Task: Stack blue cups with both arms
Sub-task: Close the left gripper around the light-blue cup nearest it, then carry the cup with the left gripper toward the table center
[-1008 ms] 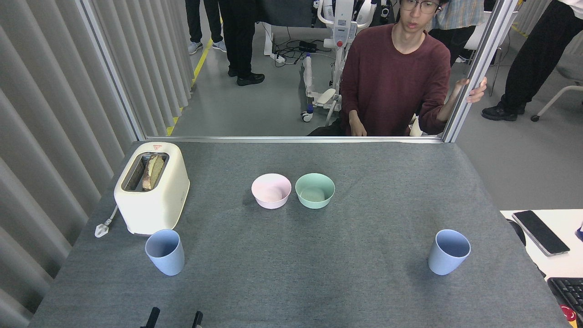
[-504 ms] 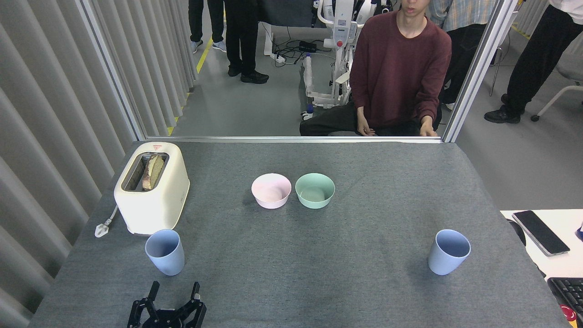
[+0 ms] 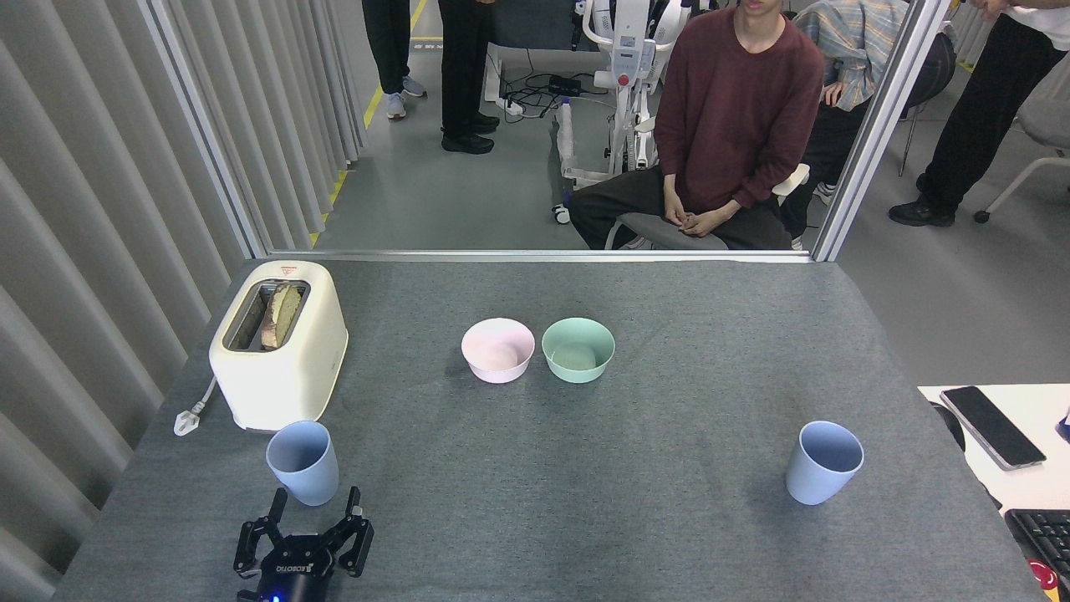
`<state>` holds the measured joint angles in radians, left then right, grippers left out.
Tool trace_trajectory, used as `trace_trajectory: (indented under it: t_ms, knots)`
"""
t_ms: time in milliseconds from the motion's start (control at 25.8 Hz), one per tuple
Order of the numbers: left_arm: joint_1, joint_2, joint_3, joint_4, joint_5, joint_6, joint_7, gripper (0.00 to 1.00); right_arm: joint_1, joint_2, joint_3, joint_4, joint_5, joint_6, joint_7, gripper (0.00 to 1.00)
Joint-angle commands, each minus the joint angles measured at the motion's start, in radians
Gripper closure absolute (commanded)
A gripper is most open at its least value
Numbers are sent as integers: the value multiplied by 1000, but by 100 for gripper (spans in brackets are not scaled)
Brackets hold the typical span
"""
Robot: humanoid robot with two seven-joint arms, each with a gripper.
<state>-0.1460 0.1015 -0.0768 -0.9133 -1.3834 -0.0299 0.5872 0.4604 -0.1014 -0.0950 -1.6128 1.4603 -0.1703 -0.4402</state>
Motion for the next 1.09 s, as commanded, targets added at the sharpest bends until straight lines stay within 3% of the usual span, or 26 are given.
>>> trace_trajectory:
  t_ms: [0,620,775,930,1047]
  knots:
    - [-37,9,0,42,3,1,0,1,0,0,0,1,0,0,-2,0]
    - [-215,15,2,269,3,2,13,1,0,-1,1,2,2,-3,0,0]
    - [-230,17,-1,287,-3,1,13,22,0,-1,1,2,2,-3,0,0]
    - [-227,10,-6,258,-3,-10,13,25,0,-1,3,1,3,-3,0,0]
    - [-205,3,-69,134,-17,-30,6,23,0,-3,3,1,3,-5,0,0]
